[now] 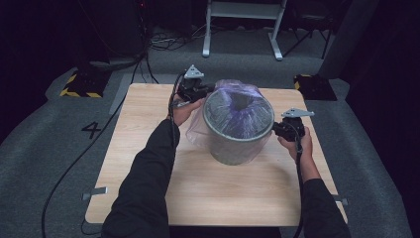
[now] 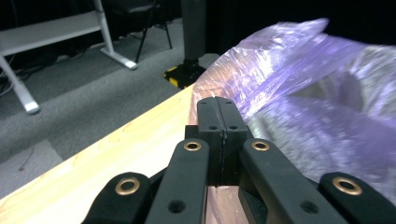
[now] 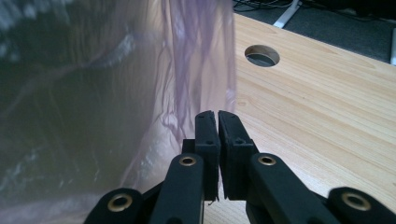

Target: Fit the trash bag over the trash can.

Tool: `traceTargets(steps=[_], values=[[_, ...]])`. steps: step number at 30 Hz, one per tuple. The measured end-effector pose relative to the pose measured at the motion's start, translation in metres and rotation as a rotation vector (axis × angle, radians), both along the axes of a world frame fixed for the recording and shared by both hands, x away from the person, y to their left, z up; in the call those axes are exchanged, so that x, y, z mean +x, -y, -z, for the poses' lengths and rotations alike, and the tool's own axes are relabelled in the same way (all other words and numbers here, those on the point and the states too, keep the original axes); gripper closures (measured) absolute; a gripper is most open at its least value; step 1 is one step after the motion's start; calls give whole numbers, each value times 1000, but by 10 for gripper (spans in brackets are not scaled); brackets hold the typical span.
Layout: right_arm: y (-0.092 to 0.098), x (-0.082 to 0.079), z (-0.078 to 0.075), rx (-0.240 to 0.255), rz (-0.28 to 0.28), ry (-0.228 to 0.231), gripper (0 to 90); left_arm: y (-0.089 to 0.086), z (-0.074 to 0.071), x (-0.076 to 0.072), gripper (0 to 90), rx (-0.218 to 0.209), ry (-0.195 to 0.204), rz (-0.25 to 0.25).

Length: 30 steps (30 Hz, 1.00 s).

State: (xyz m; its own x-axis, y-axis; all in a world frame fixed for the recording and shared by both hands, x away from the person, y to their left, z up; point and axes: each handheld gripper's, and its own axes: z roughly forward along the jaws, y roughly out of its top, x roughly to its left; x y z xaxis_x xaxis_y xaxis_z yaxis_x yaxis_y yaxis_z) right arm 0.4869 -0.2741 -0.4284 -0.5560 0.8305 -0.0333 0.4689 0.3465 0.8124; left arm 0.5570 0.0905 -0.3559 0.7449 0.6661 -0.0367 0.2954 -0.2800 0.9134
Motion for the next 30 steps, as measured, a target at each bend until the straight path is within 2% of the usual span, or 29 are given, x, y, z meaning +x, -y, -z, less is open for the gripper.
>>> traceTargets(steps=[9,13,16,21,25,26,28,30], values=[[-4,1,4,-14,-19,-27,900,3,20,8,900,23,-80,-3],[-6,3,8,-16,-27,-46,900,5,33,12,900,62,-124,-14],[-8,5,12,-16,-31,-69,900,9,45,12,900,95,-157,6],[-10,7,18,-21,-40,-103,900,10,63,8,900,101,-189,21],[-11,9,25,-35,-45,-131,900,9,74,5,900,126,-211,40],[-12,10,26,-37,-46,-140,900,8,76,5,900,126,-224,45],[-13,10,29,-39,-50,-146,900,7,78,3,900,124,-216,47],[-14,11,32,-41,-49,-158,900,5,82,0,900,114,-230,51]])
